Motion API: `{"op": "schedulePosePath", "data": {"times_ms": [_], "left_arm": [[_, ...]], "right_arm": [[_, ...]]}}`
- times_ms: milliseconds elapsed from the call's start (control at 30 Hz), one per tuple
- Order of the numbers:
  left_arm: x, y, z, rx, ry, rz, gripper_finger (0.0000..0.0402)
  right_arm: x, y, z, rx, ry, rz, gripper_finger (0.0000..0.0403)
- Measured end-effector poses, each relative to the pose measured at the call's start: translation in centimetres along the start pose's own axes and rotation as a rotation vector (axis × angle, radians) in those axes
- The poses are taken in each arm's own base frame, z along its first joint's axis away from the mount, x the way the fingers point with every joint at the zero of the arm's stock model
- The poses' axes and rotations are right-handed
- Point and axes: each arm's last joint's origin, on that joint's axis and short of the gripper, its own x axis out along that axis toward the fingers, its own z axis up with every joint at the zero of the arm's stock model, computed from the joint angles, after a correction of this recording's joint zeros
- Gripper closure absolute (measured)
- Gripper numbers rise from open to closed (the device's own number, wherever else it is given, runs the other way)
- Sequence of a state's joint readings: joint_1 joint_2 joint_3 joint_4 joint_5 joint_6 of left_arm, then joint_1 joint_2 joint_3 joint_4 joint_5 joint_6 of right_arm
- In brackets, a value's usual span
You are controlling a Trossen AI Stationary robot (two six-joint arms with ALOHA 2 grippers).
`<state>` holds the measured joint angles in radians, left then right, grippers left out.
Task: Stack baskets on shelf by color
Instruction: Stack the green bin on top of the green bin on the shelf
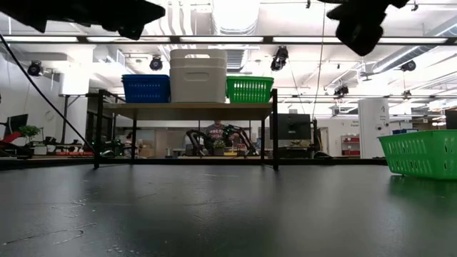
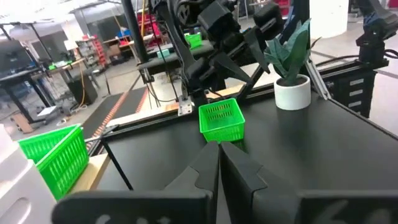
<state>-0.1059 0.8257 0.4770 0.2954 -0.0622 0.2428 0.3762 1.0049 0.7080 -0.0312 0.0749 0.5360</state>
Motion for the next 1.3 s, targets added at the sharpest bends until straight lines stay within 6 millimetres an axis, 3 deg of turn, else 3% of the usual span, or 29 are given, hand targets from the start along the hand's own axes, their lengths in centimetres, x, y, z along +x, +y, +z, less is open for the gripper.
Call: {"op": "schedulePosePath", "data": {"times_ms": [267,567,867,1300], "left_arm": [[-0.1,-0.4,-1.7,0.004,-0.001,0.0,0.0402],[-0.1,-0.4,-1.5,0.001,-0.021,0.005,0.0402],[-0.1,-0.4,-1.6,0.001,-0.015,0.004,0.0402],[-0.1,-0.4,-1.6,0.006,-0.015,0.003,0.0402]], "right_arm": [[0.9,1.0,0.0,0.217,0.324,-0.291,0.0275],[2.0,2.0,0.1,0.469,0.654,-0.668,0.0275],[3.3,2.2,-0.3,0.595,0.709,-0.787,0.0275],[3.7,-1.5,-1.6,0.634,0.695,-0.948,0.0275]]}}
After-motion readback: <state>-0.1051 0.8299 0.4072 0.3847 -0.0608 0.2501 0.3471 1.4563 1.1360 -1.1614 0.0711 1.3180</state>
